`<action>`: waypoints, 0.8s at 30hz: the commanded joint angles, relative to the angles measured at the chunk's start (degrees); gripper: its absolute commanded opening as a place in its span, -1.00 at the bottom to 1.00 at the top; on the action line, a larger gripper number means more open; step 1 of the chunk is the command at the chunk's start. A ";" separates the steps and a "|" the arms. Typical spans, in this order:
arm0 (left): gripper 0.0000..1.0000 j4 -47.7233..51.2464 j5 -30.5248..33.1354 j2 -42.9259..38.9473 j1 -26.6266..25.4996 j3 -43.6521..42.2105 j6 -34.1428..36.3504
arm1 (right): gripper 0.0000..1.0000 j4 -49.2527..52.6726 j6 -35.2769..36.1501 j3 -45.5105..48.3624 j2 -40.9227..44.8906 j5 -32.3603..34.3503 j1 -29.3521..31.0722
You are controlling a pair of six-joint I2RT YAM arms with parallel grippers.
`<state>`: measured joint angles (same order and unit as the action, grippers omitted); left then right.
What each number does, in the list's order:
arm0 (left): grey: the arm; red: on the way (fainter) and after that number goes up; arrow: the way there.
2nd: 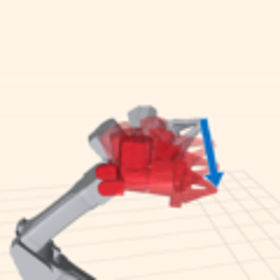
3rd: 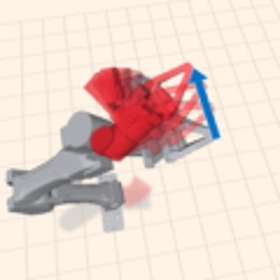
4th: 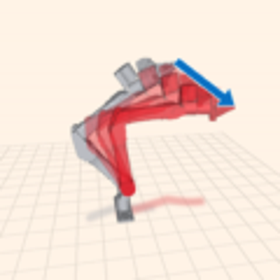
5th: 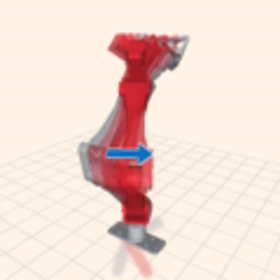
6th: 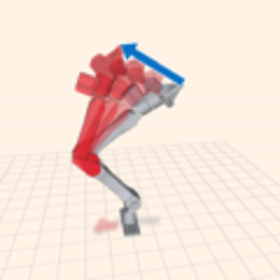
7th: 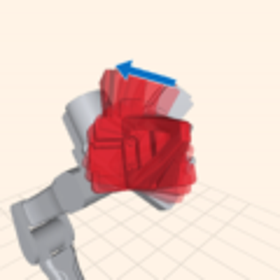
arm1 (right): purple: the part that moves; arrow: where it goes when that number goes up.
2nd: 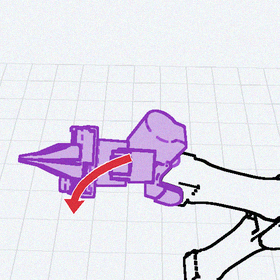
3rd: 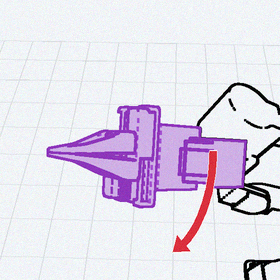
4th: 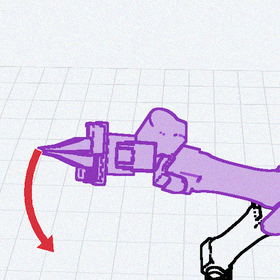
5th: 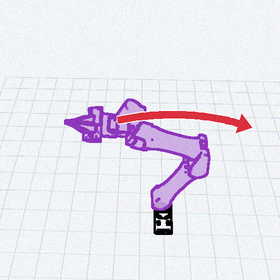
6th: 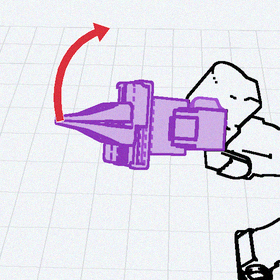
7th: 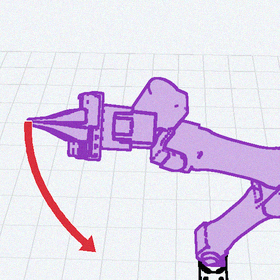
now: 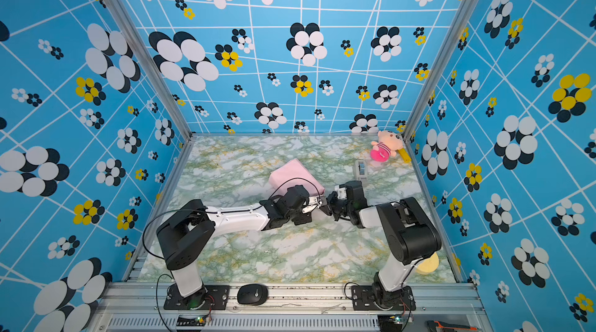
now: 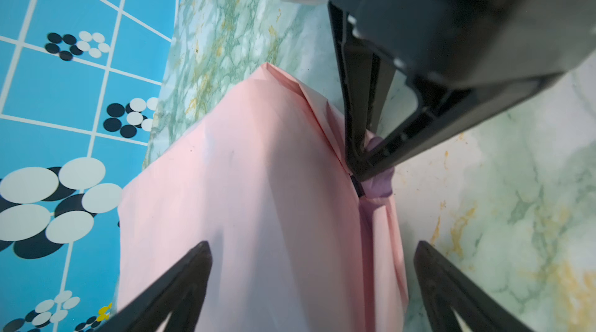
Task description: Wrap the gift box in paper
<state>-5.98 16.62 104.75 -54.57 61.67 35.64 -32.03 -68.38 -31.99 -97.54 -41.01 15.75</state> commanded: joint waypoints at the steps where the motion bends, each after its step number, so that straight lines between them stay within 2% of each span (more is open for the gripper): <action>1: 0.98 -4.29 3.82 2.35 -0.71 0.49 0.59 | -0.95 -1.53 -0.69 -0.28 1.56 -0.12 0.50; 11: 0.99 -7.06 3.99 6.26 -0.81 -1.63 -2.18 | -0.96 -2.07 -1.32 -0.09 2.34 -0.37 0.69; 16: 0.84 -7.37 3.76 6.93 -0.72 -2.62 -2.47 | -0.95 -3.21 -1.88 0.25 2.19 -0.29 0.69; 19: 0.69 -7.63 2.93 6.37 -0.31 -4.43 -2.48 | -0.94 -3.74 -2.20 0.26 2.38 -0.21 0.69; 21: 0.50 -7.96 1.60 5.52 0.22 -5.92 -2.91 | -0.91 -4.00 -2.21 0.17 2.43 -0.21 0.68; 24: 0.41 -8.65 0.49 4.77 0.98 -7.64 -3.42 | -0.85 -4.39 -2.37 0.17 2.44 -0.12 0.69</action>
<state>-19.90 20.14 108.92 -54.61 57.39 33.08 -33.36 -70.11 -31.59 -97.01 -40.62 16.12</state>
